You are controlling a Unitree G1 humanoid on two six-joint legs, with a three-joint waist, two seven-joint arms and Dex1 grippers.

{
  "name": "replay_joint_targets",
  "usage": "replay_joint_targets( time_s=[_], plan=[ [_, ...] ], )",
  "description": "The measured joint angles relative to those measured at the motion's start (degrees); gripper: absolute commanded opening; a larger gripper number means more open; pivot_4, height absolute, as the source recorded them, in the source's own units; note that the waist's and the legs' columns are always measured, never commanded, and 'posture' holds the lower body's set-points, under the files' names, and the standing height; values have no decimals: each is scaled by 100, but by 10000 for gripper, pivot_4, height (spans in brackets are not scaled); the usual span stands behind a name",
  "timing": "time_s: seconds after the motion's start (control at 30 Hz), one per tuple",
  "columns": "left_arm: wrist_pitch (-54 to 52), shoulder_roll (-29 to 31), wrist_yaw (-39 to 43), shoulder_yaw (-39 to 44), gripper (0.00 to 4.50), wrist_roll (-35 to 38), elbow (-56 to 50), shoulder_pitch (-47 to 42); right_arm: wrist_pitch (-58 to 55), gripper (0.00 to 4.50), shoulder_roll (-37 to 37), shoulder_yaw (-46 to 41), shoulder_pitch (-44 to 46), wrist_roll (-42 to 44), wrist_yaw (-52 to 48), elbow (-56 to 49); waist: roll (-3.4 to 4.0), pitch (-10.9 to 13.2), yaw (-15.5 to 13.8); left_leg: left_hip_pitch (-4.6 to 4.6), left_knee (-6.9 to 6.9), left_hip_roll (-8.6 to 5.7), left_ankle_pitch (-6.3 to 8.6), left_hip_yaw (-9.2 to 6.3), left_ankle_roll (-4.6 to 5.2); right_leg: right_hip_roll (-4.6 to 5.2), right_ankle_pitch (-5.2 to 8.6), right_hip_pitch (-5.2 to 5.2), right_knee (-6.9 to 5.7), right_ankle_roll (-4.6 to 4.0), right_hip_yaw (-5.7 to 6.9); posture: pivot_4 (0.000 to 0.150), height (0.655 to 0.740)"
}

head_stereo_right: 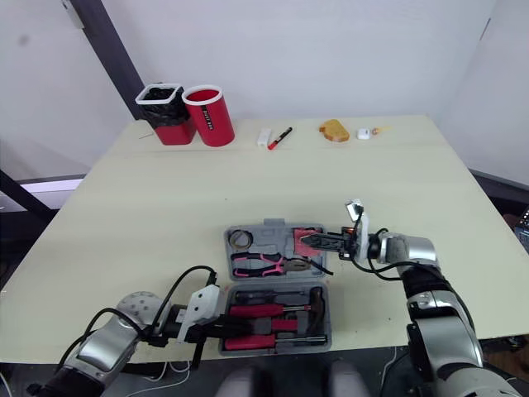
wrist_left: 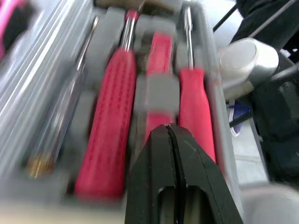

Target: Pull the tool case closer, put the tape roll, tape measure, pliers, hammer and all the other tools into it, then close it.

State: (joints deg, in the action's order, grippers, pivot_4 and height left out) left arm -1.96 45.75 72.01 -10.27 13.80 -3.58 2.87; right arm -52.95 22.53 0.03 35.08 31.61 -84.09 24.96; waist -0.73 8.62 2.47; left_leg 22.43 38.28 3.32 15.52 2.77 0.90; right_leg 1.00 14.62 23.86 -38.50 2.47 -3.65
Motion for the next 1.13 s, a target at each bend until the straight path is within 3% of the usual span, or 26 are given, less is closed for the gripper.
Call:
replay_joint_targets(
  time_s=[0.07, 0.1, 0.23, 0.4, 0.43, 0.6, 0.77, 0.93, 1.13],
  plan=[
    [19, 83, 48, 79, 0, 2, -7, 65, -94, 44481, 65, 26, -78, 62, -47, -205, 0, 1, 3, 1, 0, 0, 0, 3, 0, 0, 0, 3, 0, 0, -3, 1500, 7400],
    [131, 426, 246, 358, 0, 202, -28, 367, -365, 44481, 334, 173, -435, 343, -207, -983, -4, 4, -1, 16, 1, 0, 0, -1, 0, 0, 0, 15, 0, 0, 4, 1500, 7400],
    [190, 1114, 758, 1155, 0, 559, 183, 1156, -805, 44481, 817, 182, -1075, 783, -240, -2084, -12, 14, -6, 43, -1, 3, 0, -1, 0, 9, 5, 40, 3, -5, 10, 1500, 7400],
    [290, 1240, 972, 1830, 0, 821, 745, 1363, -872, 44481, 1001, 151, -1696, 947, 142, -2910, -26, 27, -44, 46, 1, 3, 0, -3, -1, 14, 16, 37, 14, -21, 20, 1500, 7400],
    [133, 1135, 882, 2119, 0, 1030, 1002, 1165, -468, 44481, 999, -91, -2177, 884, 549, -3256, -29, 31, -51, 47, 3, 2, 0, -1, -1, 16, 16, 37, 14, -21, 20, 1500, 7400],
    [-389, 795, 441, 2627, 20400, 1479, 1121, 791, 1086, 45000, 909, -794, -3094, 382, 1363, -3716, -44, 37, -96, 47, 6, -1, 0, 2, -1, 18, 13, 29, 19, 17, 22, 1500, 7400],
    [-815, 290, -184, 2956, 43966, 1783, 770, 700, 2962, 45000, 1079, -1338, -3827, -358, 1669, -3714, -52, 40, -62, 48, 2, 0, 0, 6, -2, 10, 4, 26, 25, 1, 25, 1500, 7400],
    [-1226, 53, -802, 3254, 43966, 1903, 379, 770, 4250, 45000, 1300, -1721, -4225, -702, 1706, -3193, -54, 41, -47, 33, 4, 0, 0, 8, -2, 10, 4, 8, 25, 0, 31, 1500, 7400],
    [-1355, -153, -1344, 3266, 43966, 1724, 161, 848, 4879, 45000, 1387, -1898, -4458, -774, 1721, -2667, -56, 40, -43, 27, 6, 0, 0, 8, -2, 10, 4, 0, 25, -2, 31, 1500, 7400]
  ],
)
